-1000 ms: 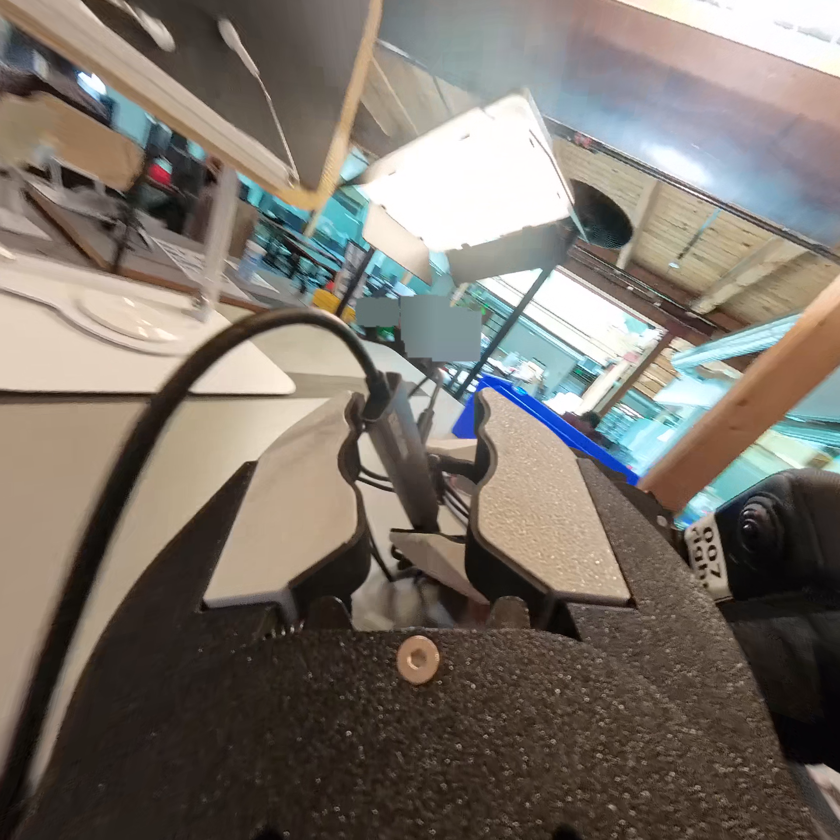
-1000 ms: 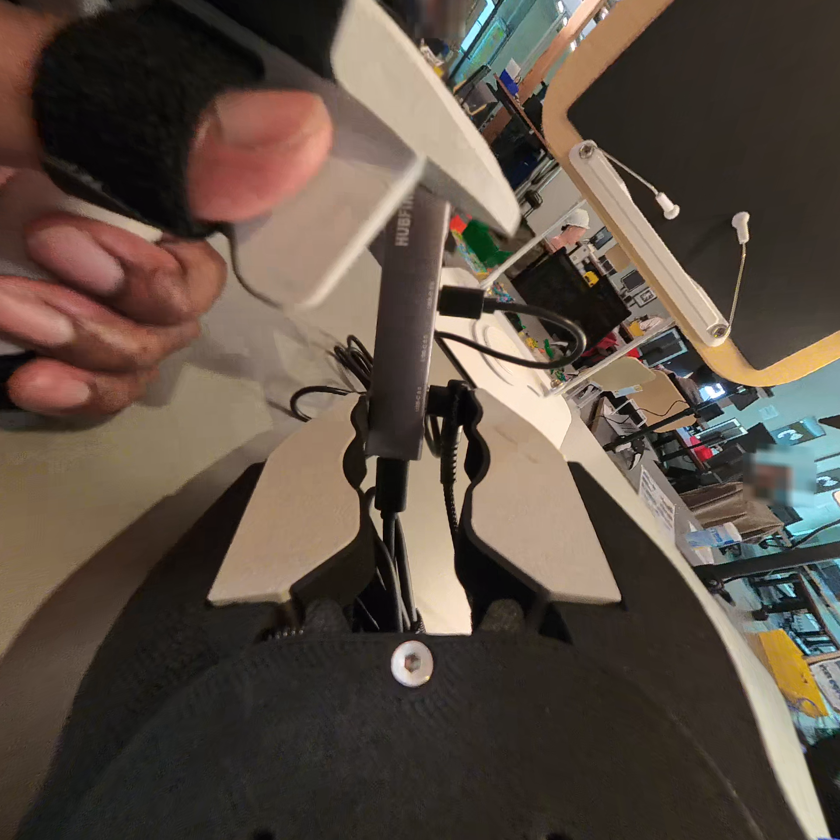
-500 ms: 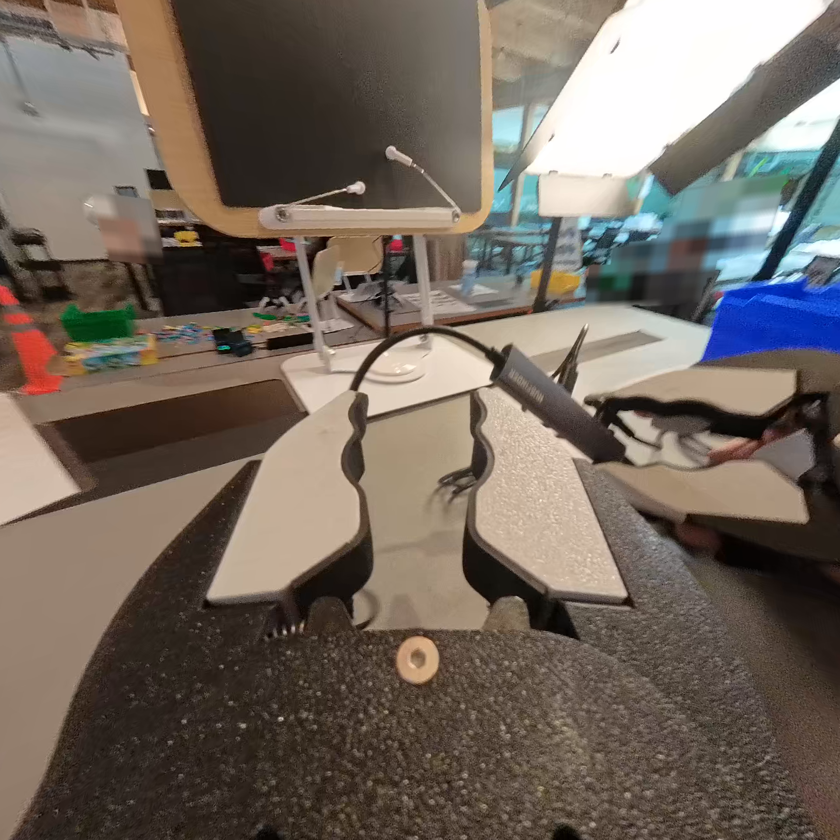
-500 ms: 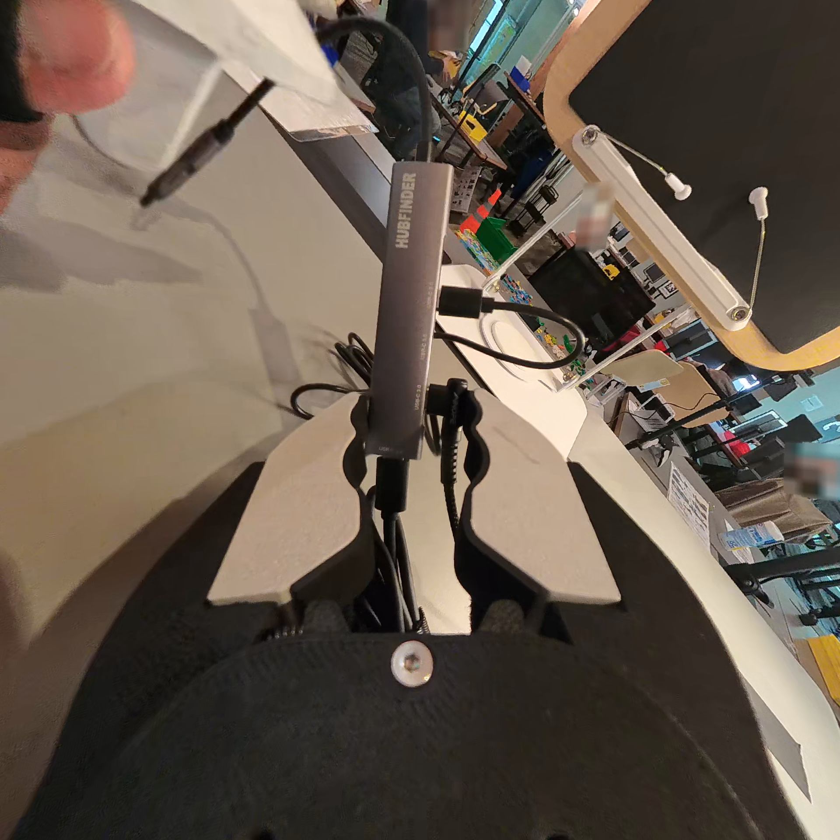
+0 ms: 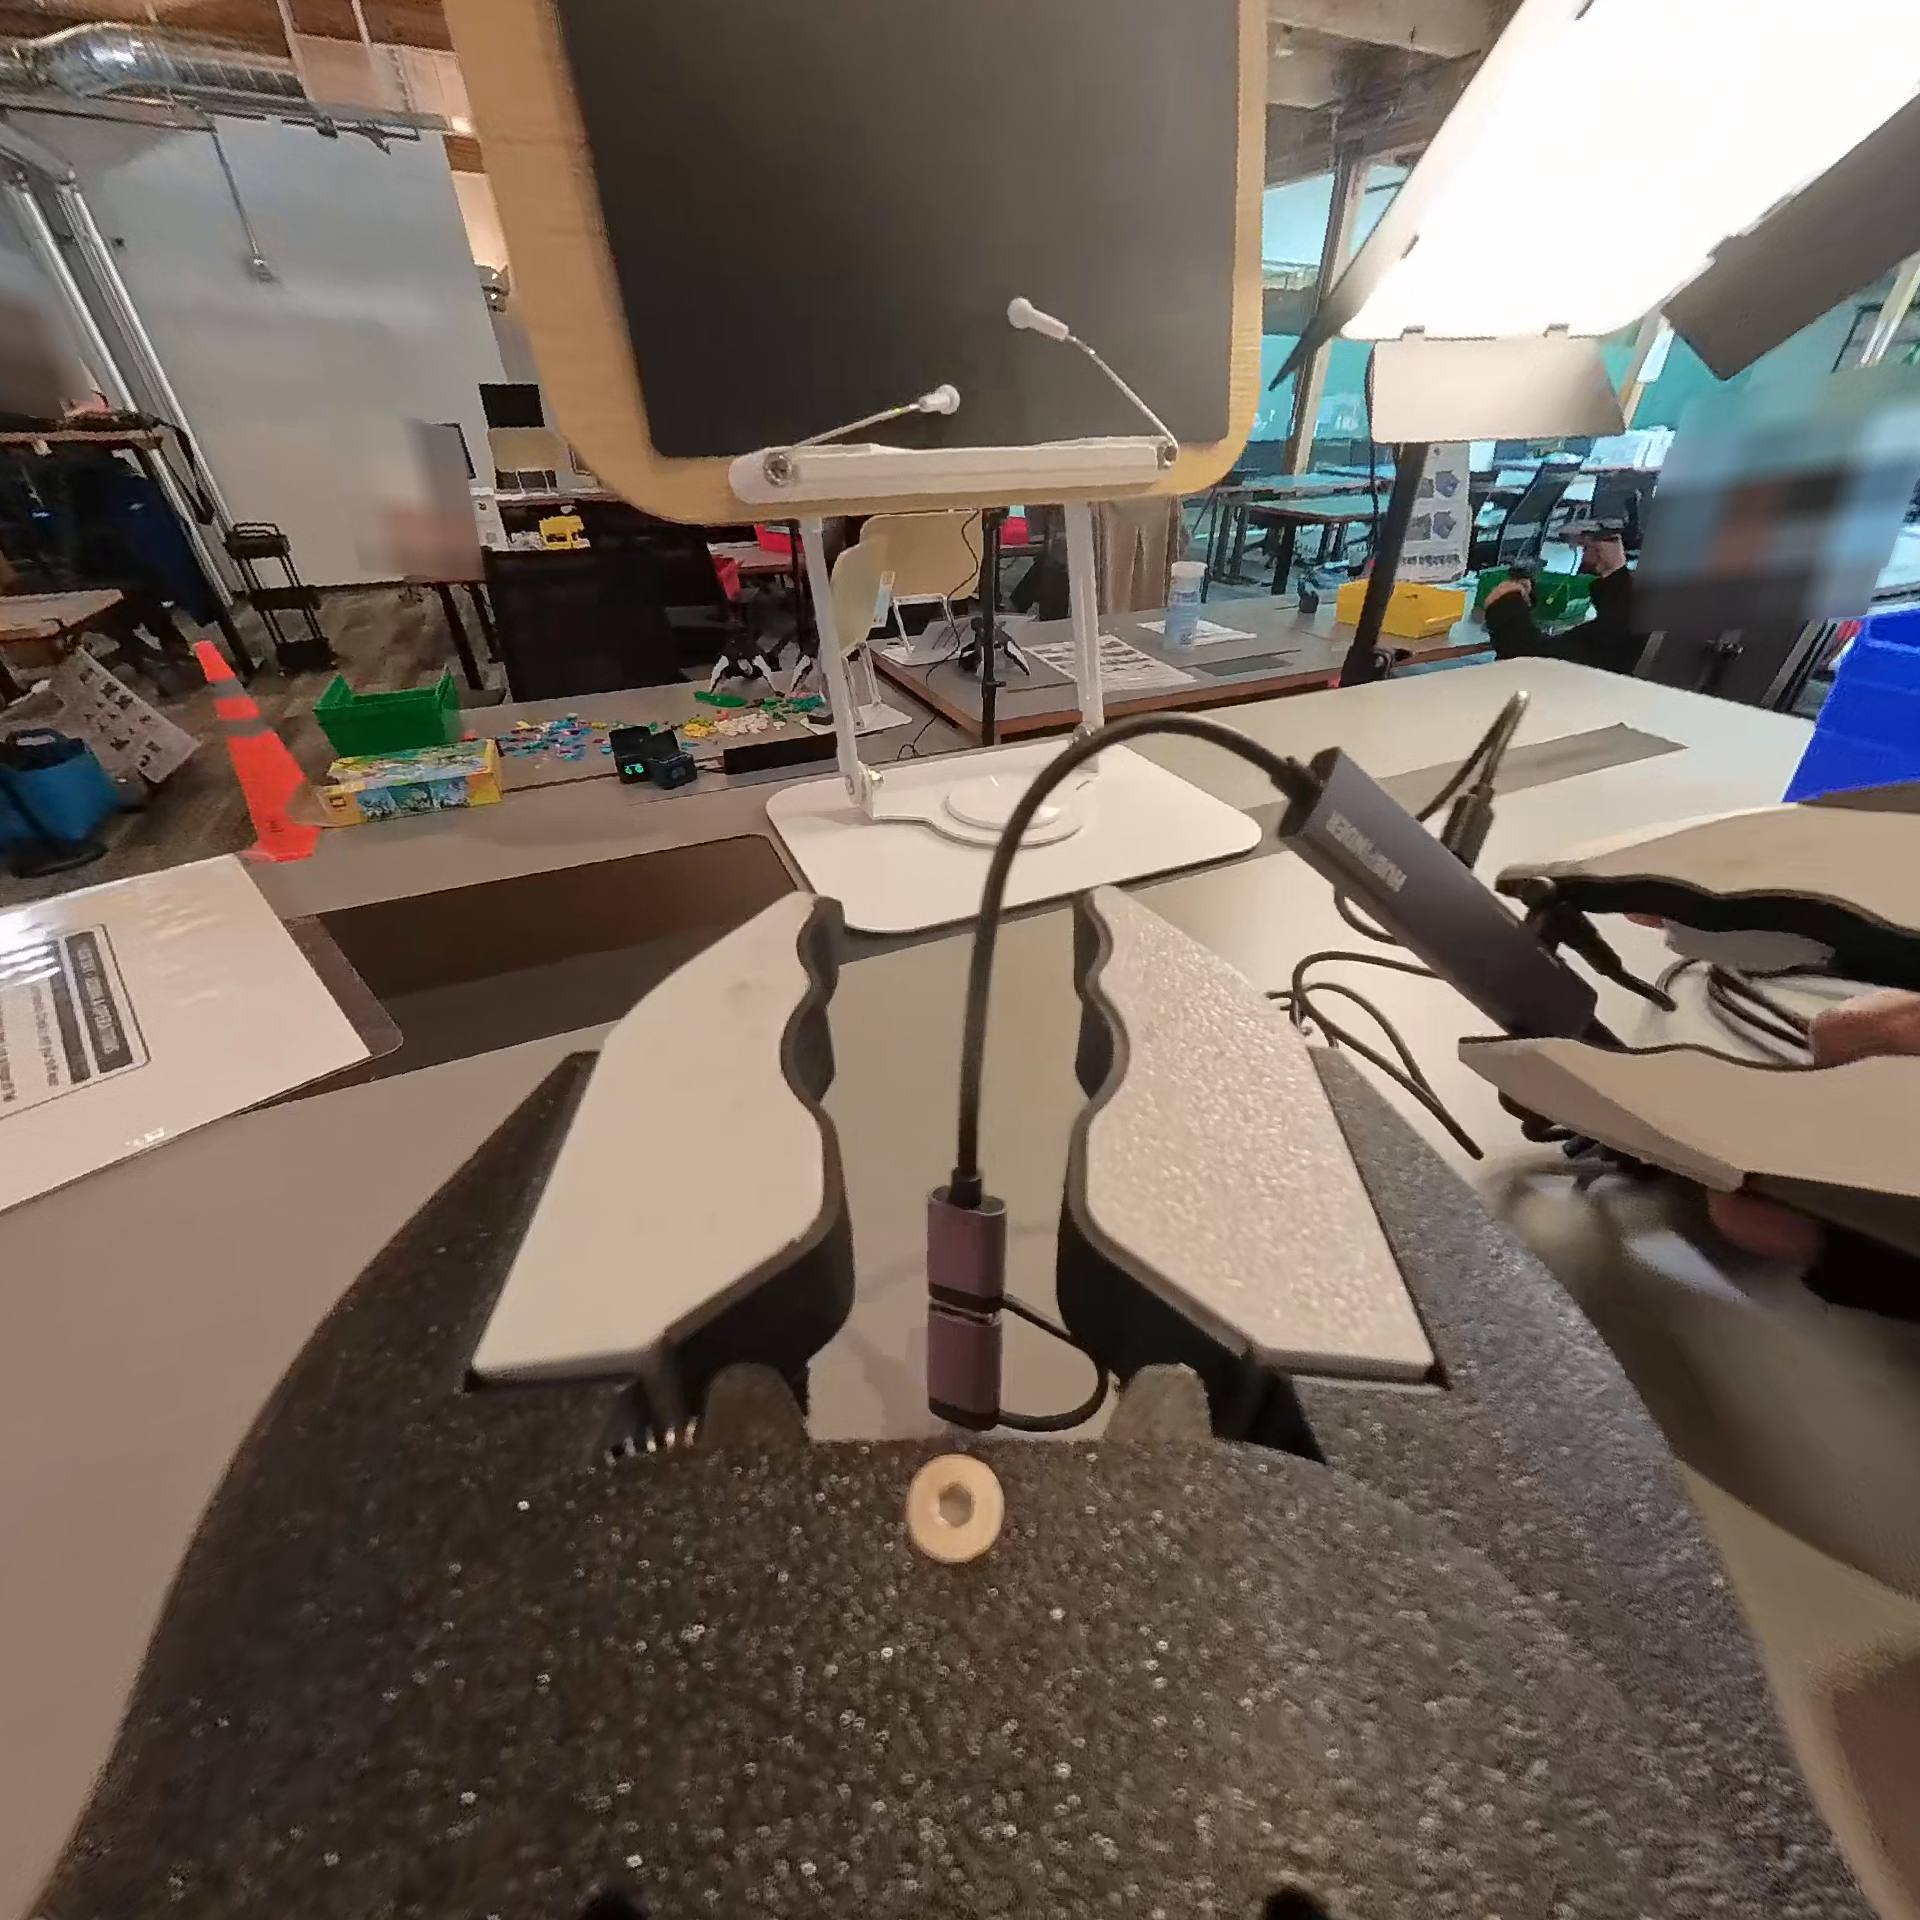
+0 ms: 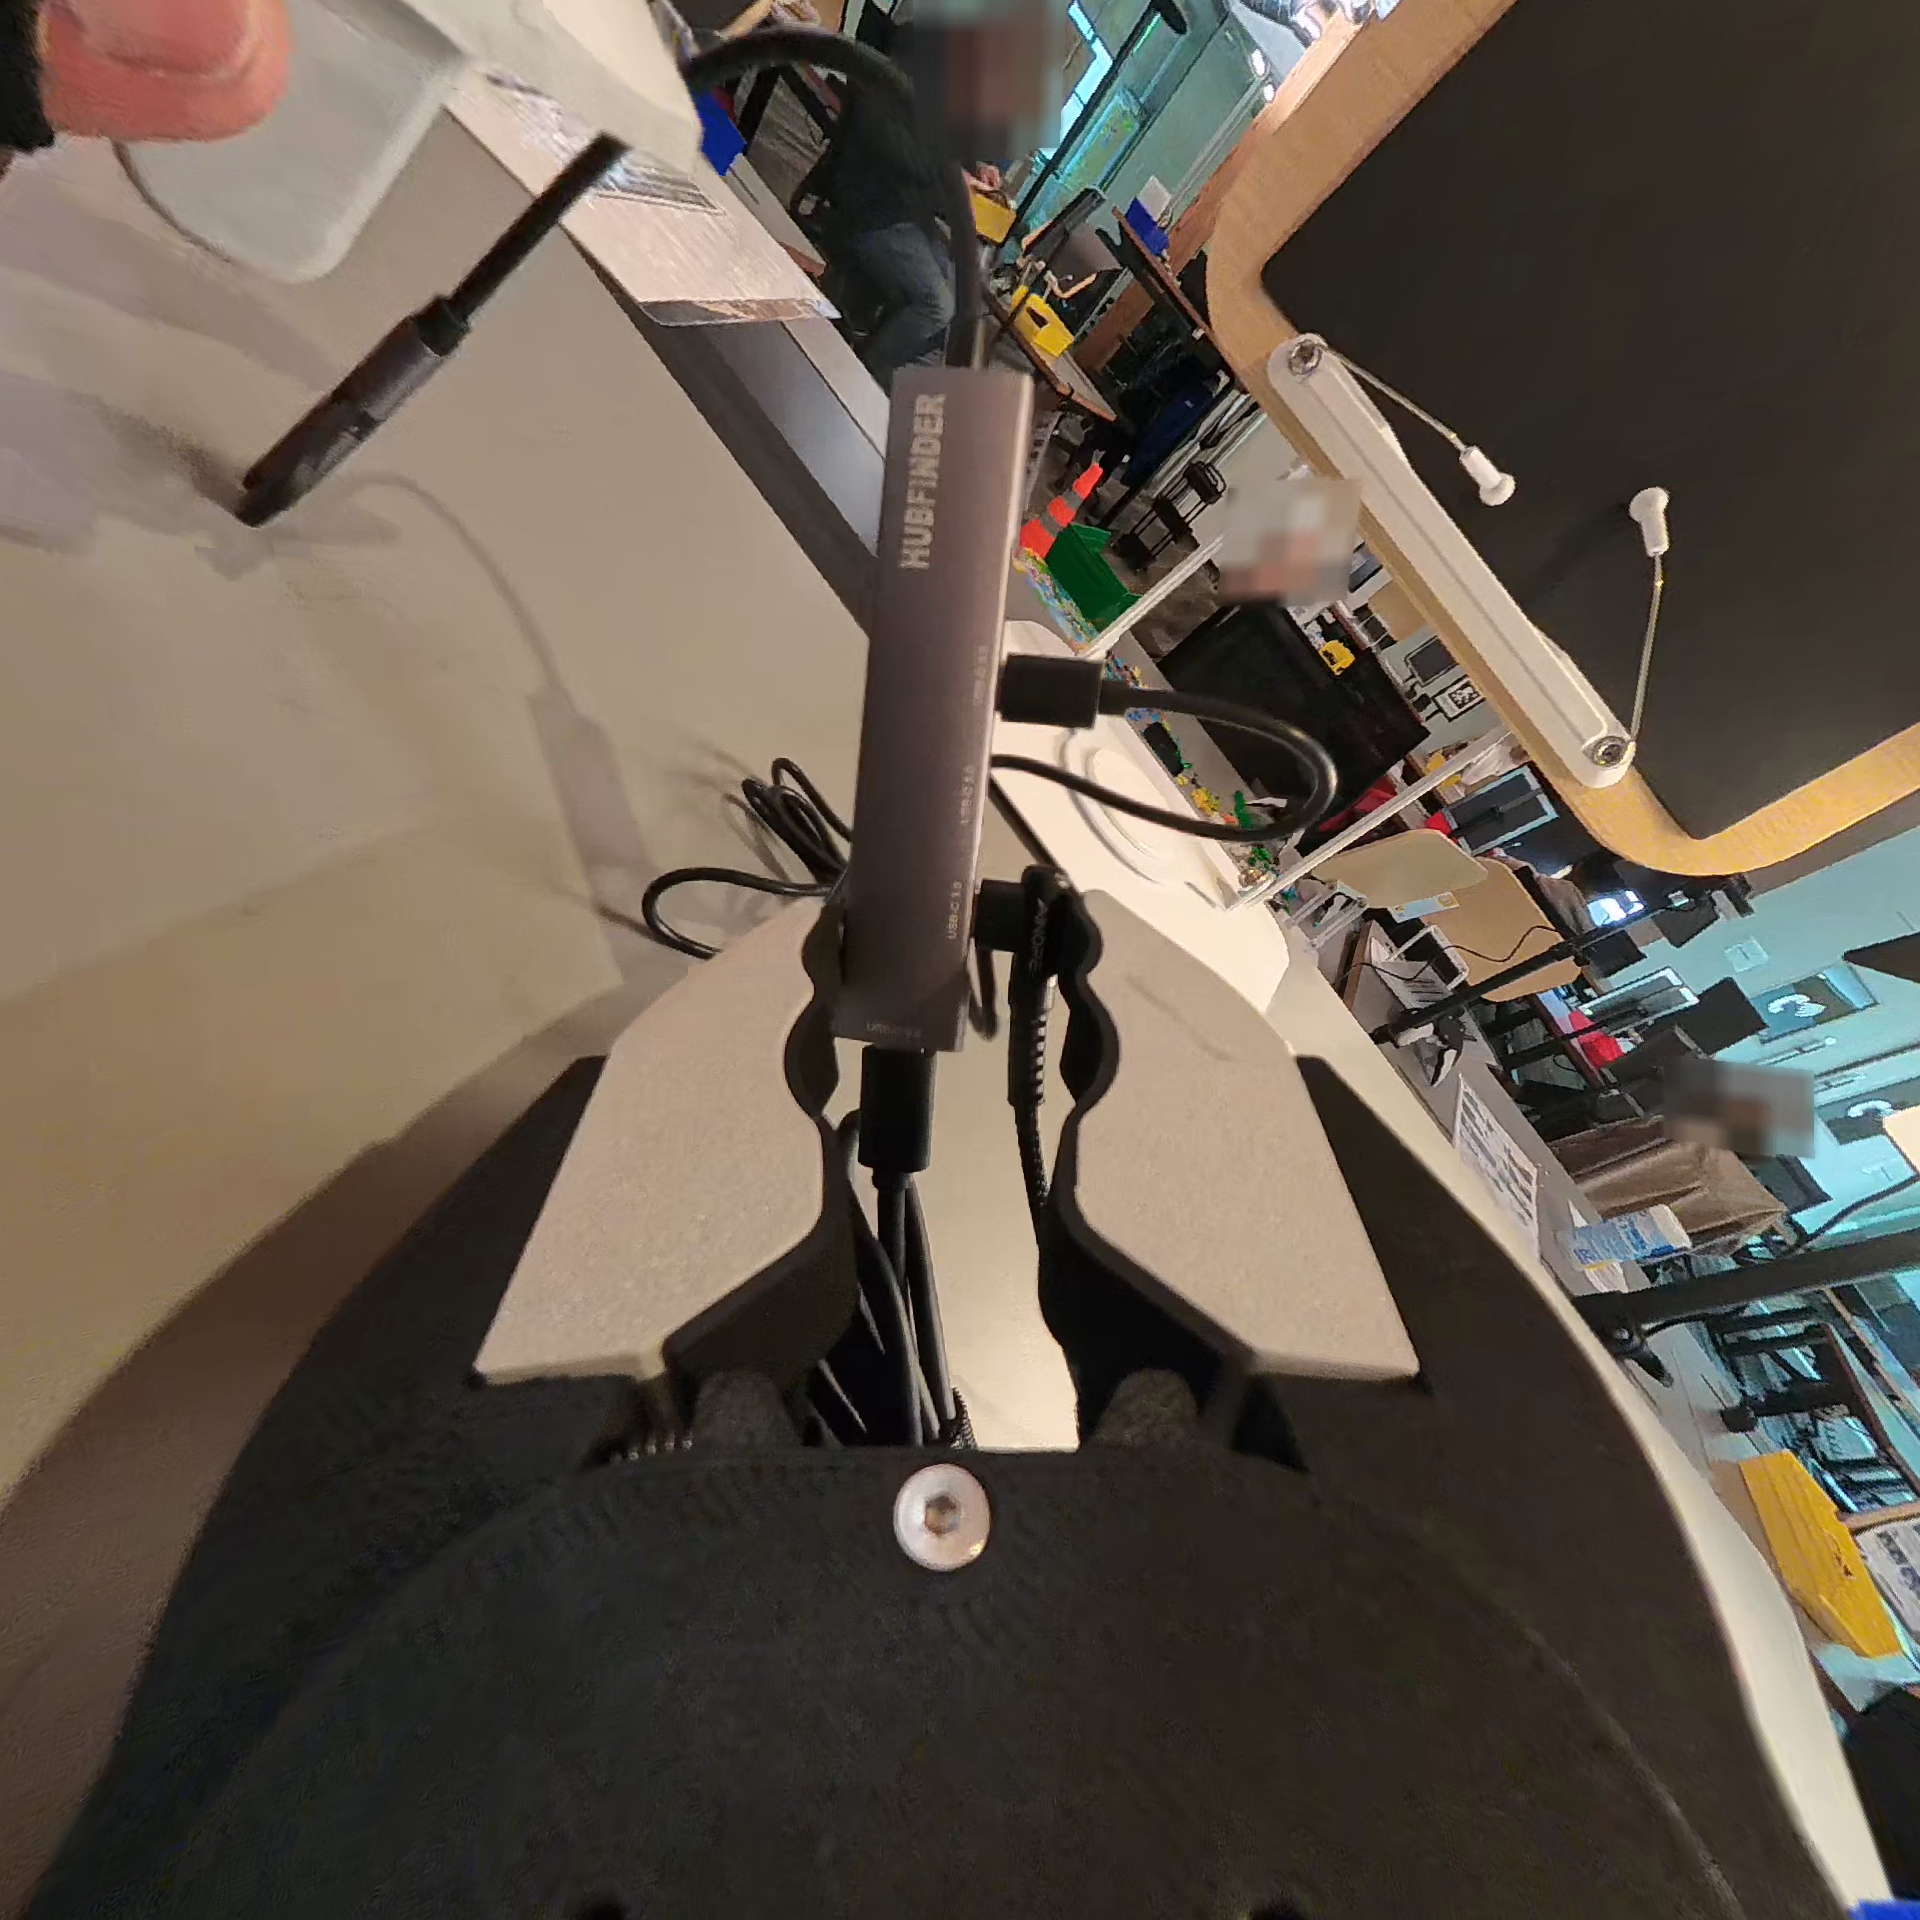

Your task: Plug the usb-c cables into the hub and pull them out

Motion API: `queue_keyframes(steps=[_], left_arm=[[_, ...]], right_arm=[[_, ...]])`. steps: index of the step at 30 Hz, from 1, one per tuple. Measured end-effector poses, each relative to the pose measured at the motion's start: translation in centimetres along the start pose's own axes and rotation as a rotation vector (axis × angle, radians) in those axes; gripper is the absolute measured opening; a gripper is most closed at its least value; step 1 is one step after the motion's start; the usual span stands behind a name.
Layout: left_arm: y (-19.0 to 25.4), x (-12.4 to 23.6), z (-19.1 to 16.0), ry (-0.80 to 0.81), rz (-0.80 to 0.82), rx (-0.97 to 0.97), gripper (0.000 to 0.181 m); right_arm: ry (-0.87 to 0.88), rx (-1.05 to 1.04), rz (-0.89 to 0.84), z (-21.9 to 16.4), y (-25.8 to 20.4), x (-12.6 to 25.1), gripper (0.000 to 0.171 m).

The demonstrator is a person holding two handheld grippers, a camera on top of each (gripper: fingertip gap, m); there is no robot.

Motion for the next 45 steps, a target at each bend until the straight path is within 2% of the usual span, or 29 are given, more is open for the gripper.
queue_keyframes(steps=[5, 9, 20, 27, 30, 33, 36, 45], left_arm=[[-1.8, -0.2, 0.0, 0.023, 0.017, 0.122, 0.044], [-2.8, -0.4, -0.2, 0.035, 0.019, 0.201, 0.044], [-3.7, -1.0, -0.4, 0.014, 0.011, 0.270, 0.043], [-3.8, -1.1, -0.5, 0.007, 0.007, 0.275, 0.043], [-3.7, -1.1, -0.5, 0.008, 0.007, 0.273, 0.043], [-3.7, -1.1, -0.4, 0.008, 0.005, 0.267, 0.043], [-3.7, -1.1, -0.5, 0.011, 0.006, 0.274, 0.043], [-3.9, -0.9, -0.4, 0.021, 0.005, 0.288, 0.042]], right_arm=[[-0.048, 0.030, -0.090, 0.8, 1.3, 1.3, 0.040], [-0.092, 0.000, -0.106, 3.9, 4.7, 2.8, 0.040], [-0.133, 0.190, -0.243, 17.7, 22.4, 10.3, 0.040], [-0.168, 0.364, -0.415, 24.8, 32.1, 17.2, 0.040], [-0.203, 0.435, -0.498, 26.1, 35.3, 19.9, 0.041], [-0.239, 0.456, -0.535, 25.4, 37.4, 22.1, 0.040], [-0.329, 0.425, -0.561, 22.4, 38.4, 23.6, 0.040], [-0.639, -0.036, -0.615, 5.5, 37.6, 27.7, 0.040]])
Point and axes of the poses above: each gripper's, where its closed fingertips meet, x back along the fingers, z out of its top, y = z × x across the jaws, the point moved 10 cm from there along x, back along the fingers, and after that the axes turned 11 degrees about y, right-handed, at the moved point
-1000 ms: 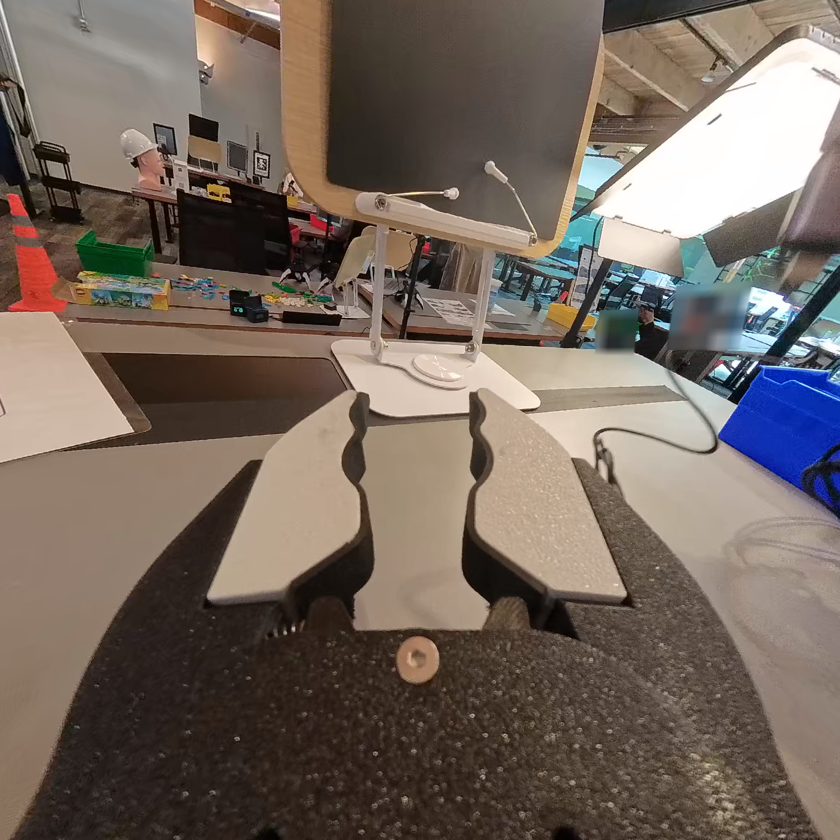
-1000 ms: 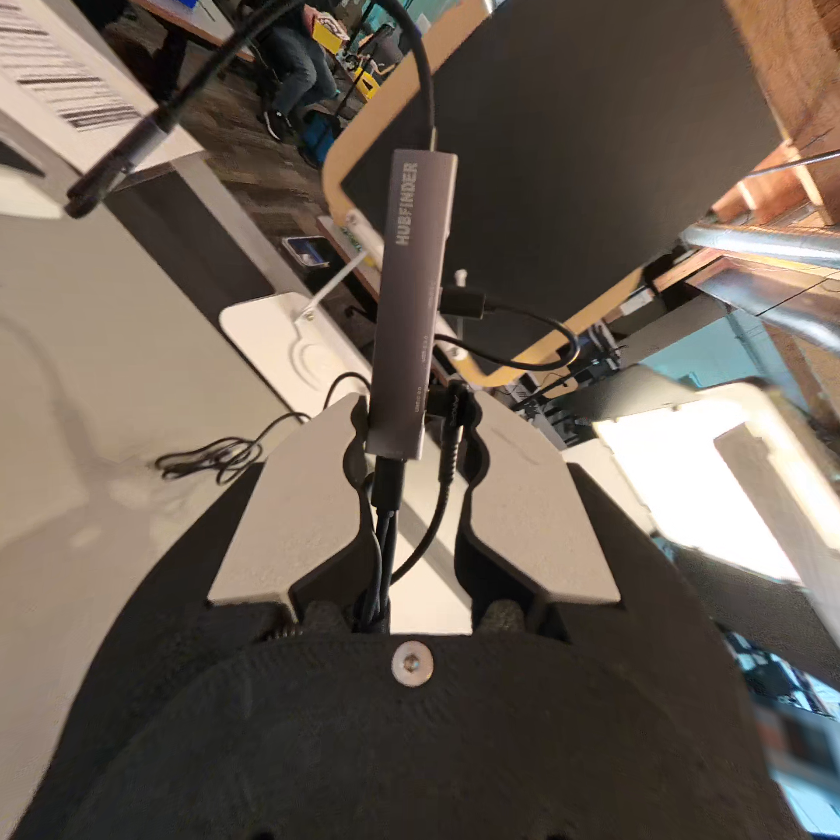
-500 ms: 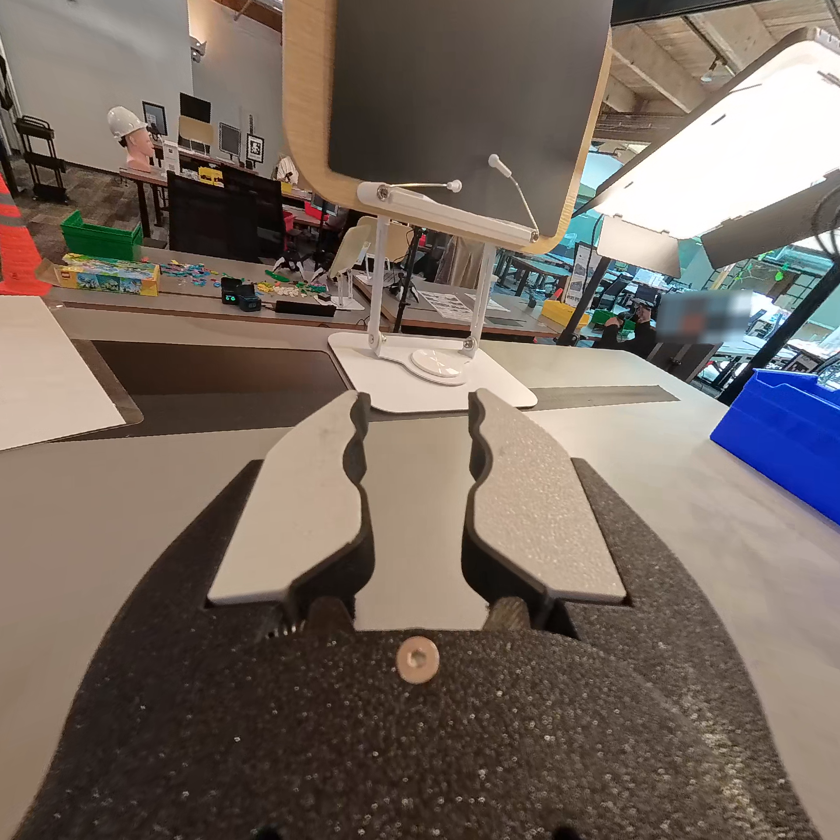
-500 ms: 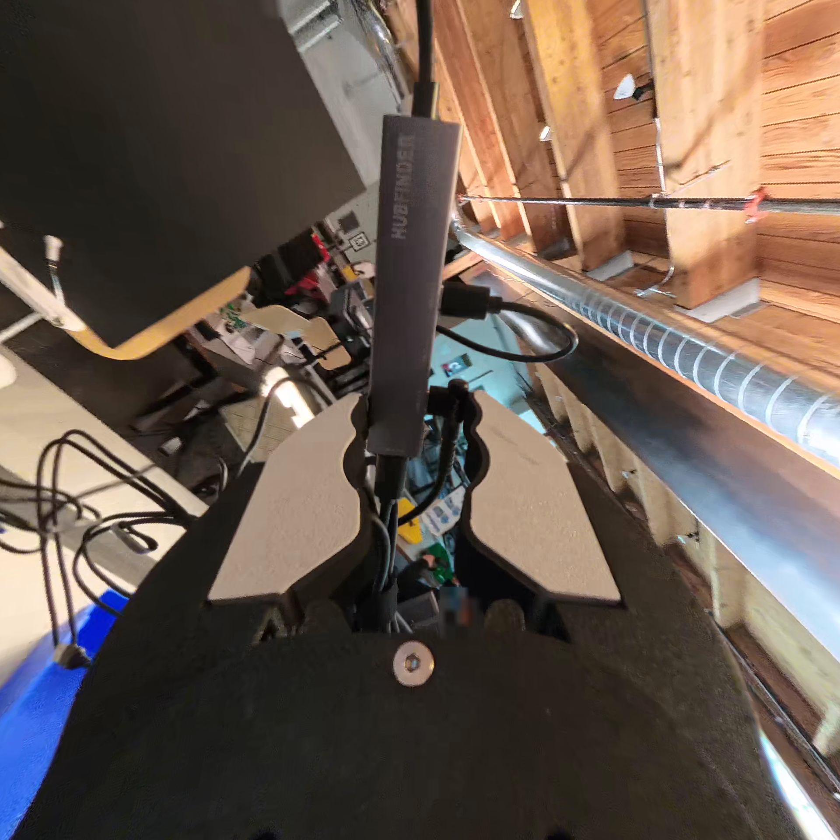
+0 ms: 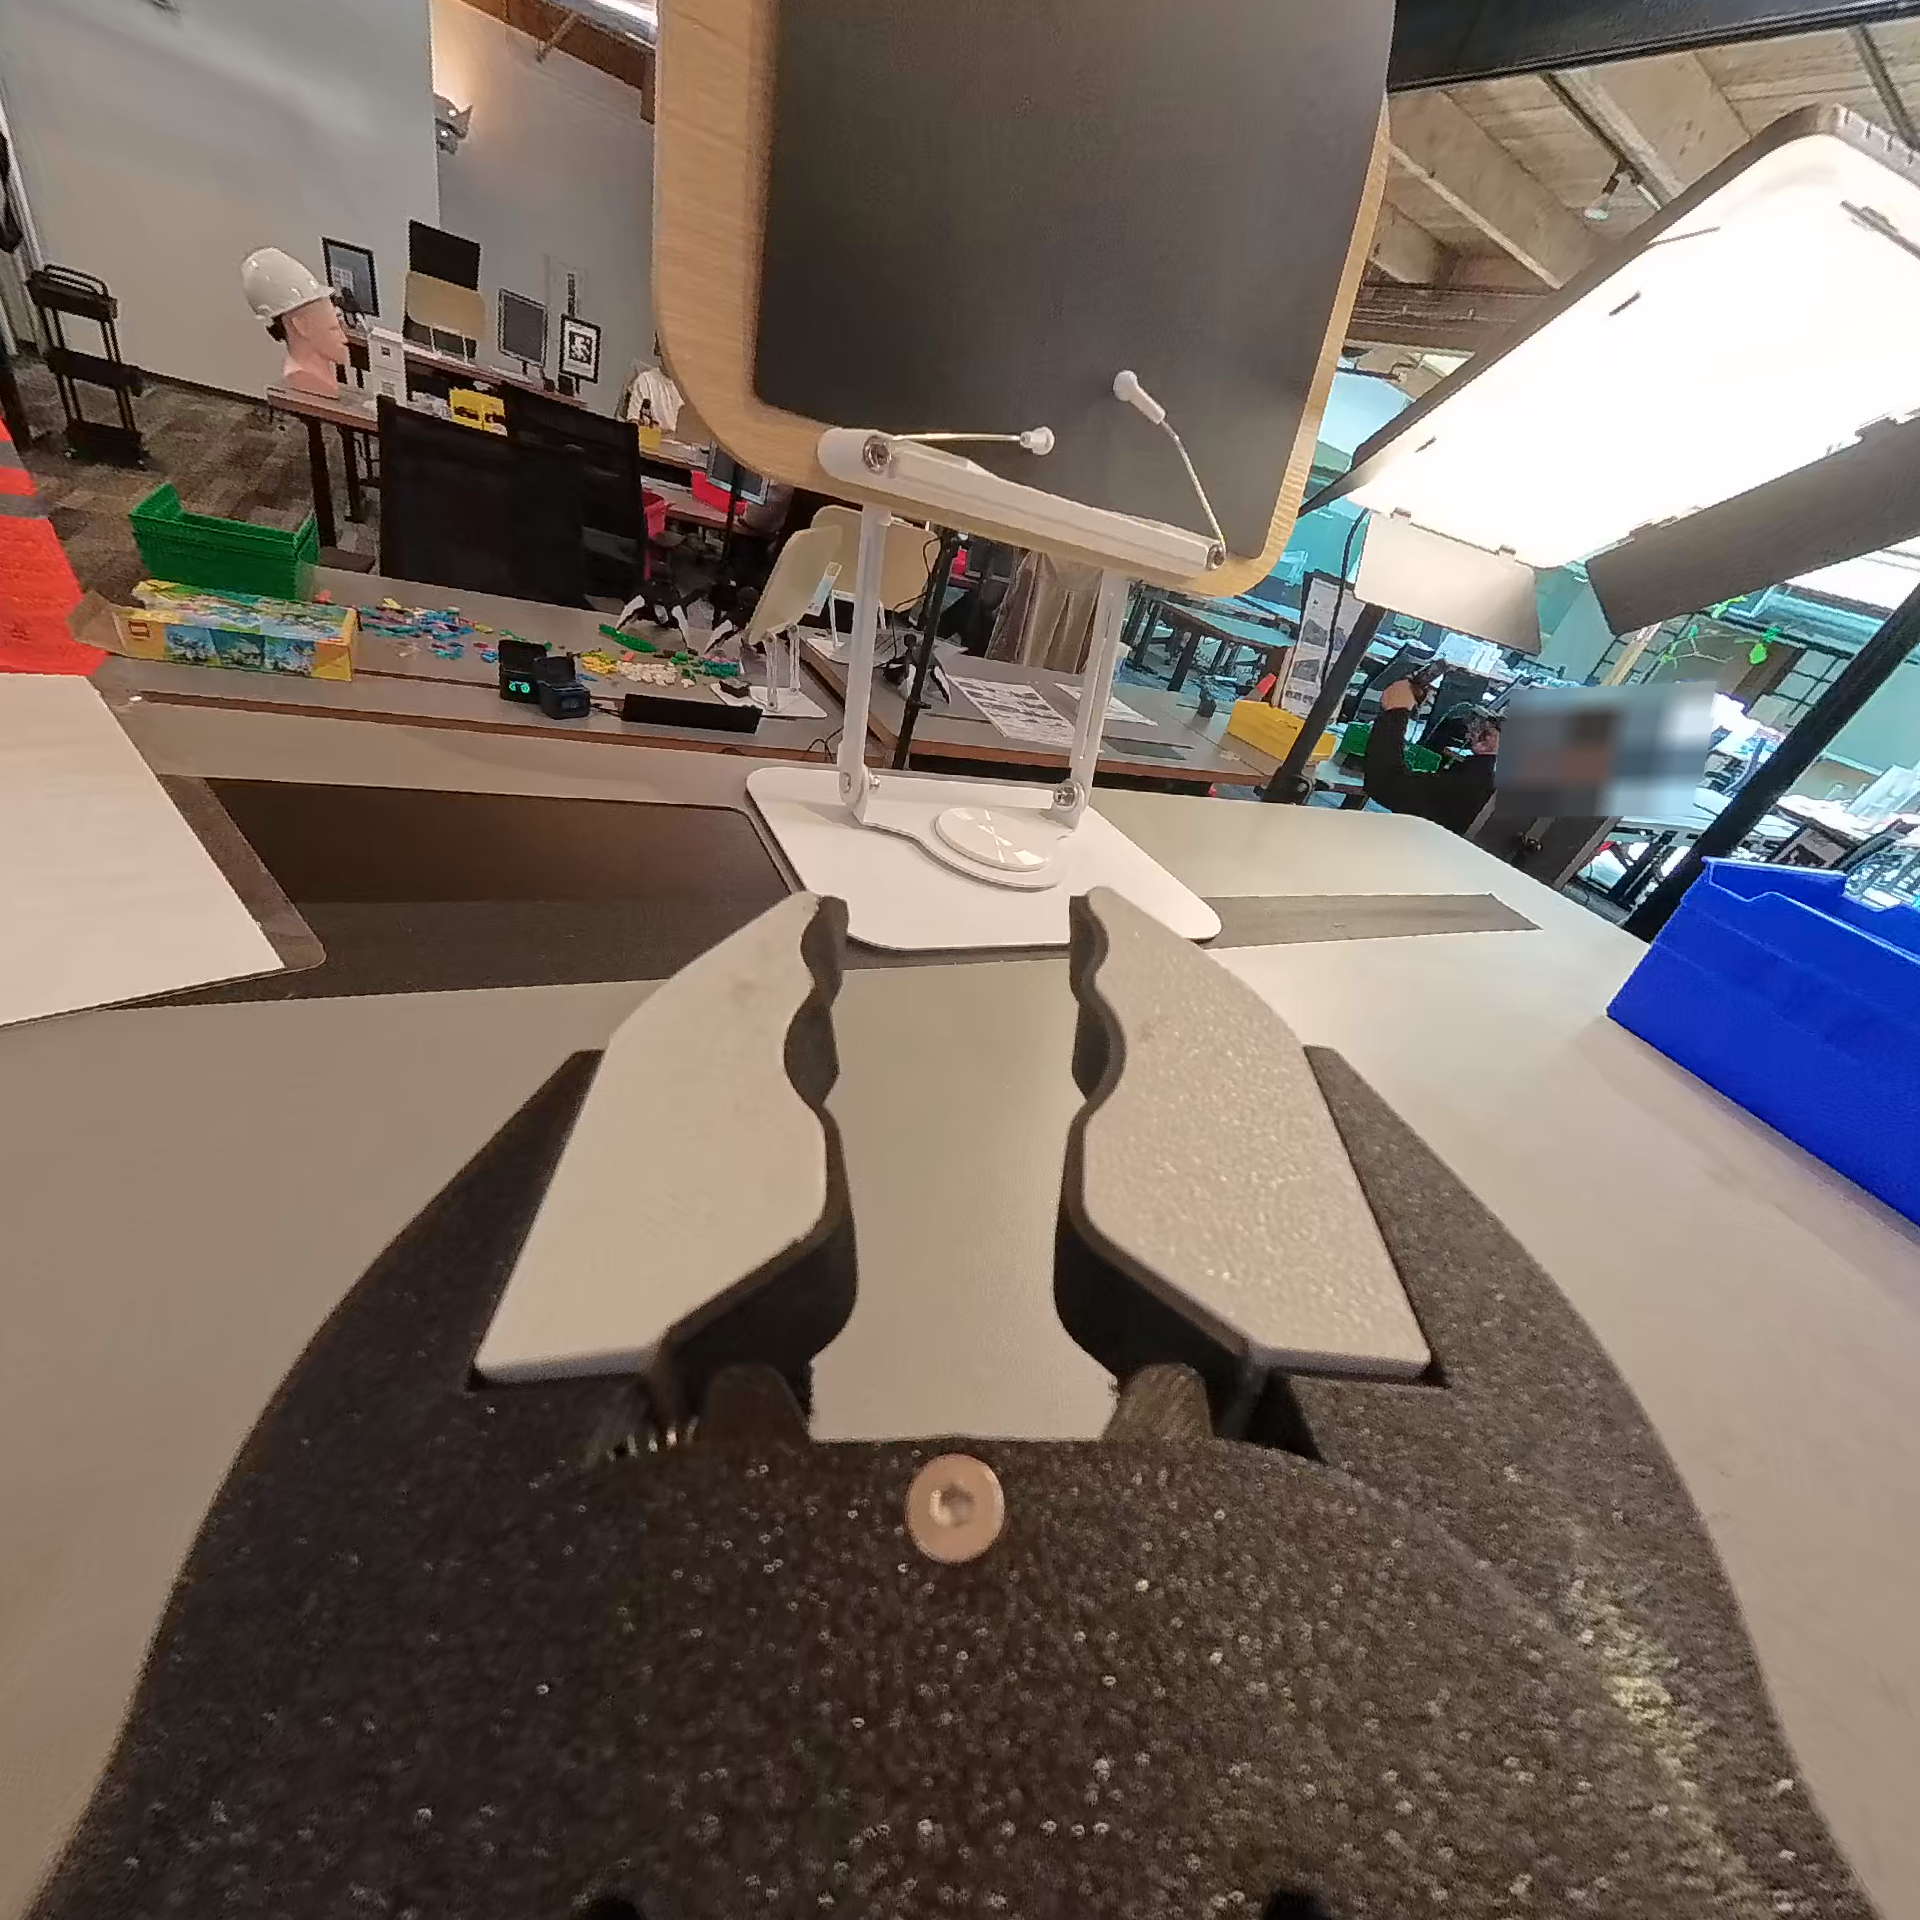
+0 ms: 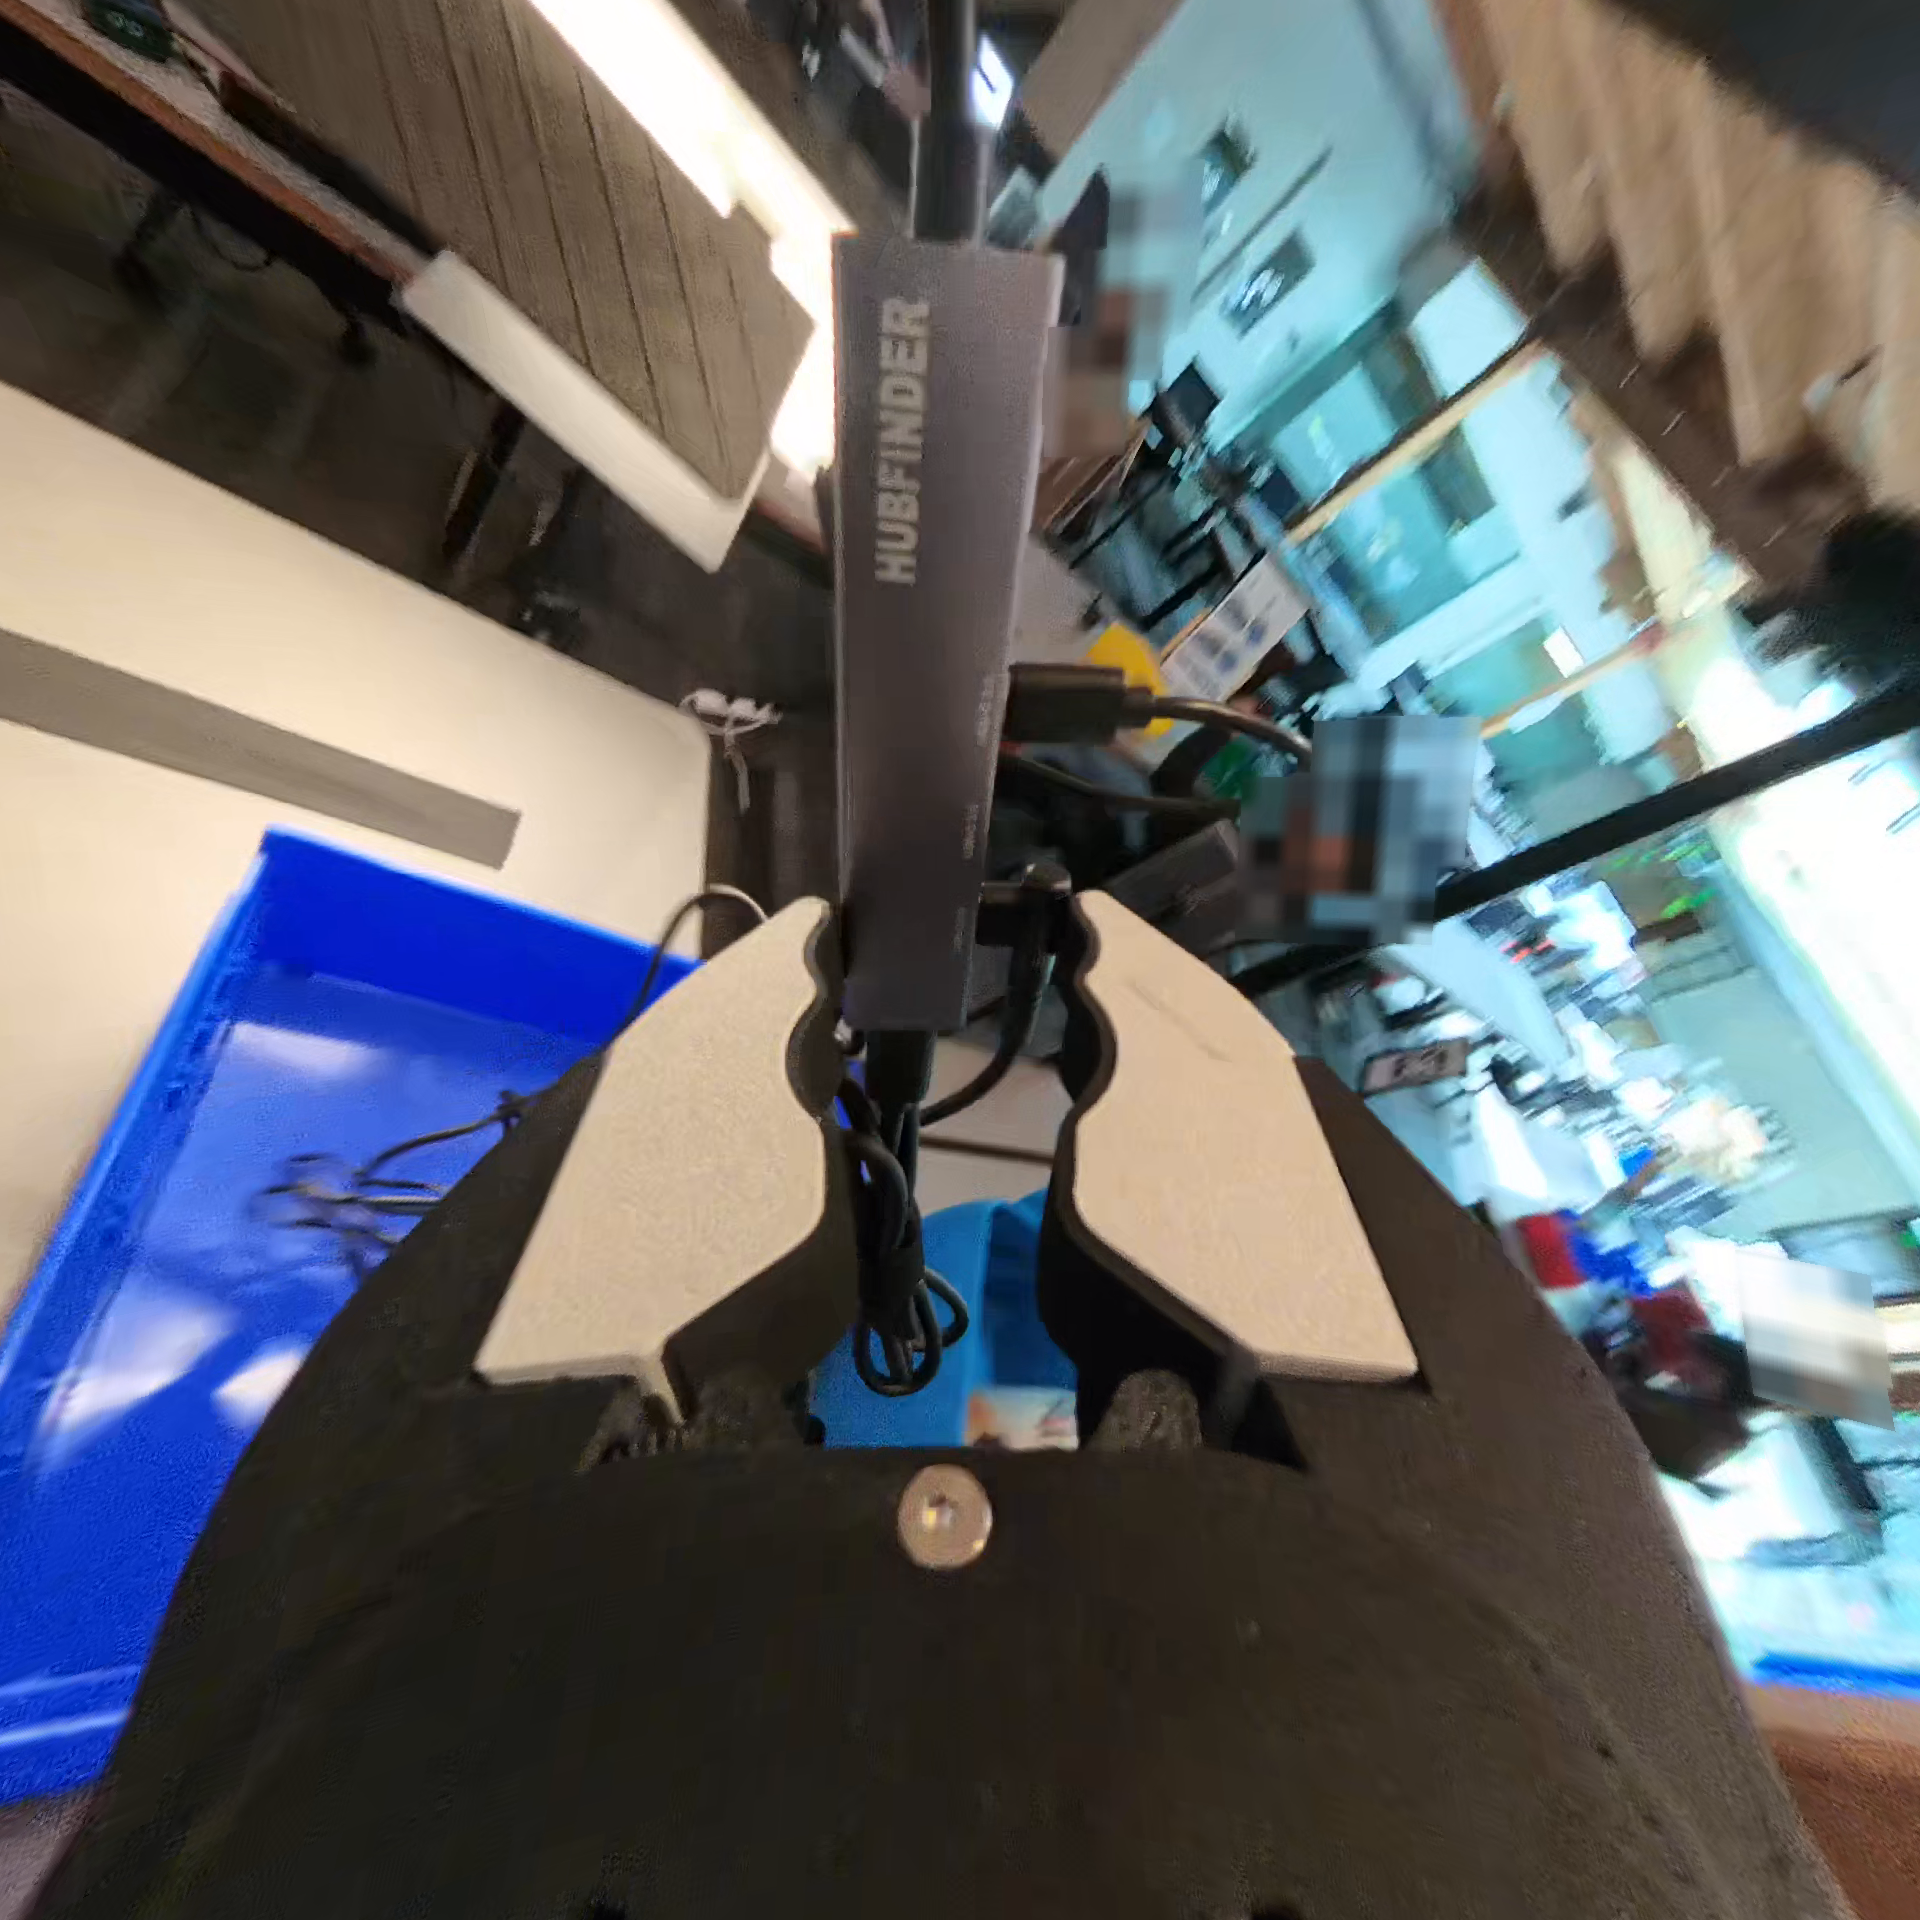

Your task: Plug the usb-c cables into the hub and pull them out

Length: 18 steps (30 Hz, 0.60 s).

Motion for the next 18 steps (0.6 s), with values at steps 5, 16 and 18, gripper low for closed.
queue_keyframes(steps=[5, 16, 18], left_arm=[[0.0, 0.0, 0.0, -0.005, -0.002, -0.003, 0.042], [0.0, -0.1, 0.0, -0.007, -0.002, 0.007, 0.042], [0.0, 0.0, 0.0, -0.007, -0.003, 0.009, 0.042]], right_arm=[[-0.172, -0.193, 0.034, -6.1, -0.9, -1.5, 0.040], [-0.668, 0.119, 0.365, -14.4, -10.5, -5.4, 0.040], [-0.677, 0.142, 0.394, -15.1, -12.1, -6.4, 0.040]])
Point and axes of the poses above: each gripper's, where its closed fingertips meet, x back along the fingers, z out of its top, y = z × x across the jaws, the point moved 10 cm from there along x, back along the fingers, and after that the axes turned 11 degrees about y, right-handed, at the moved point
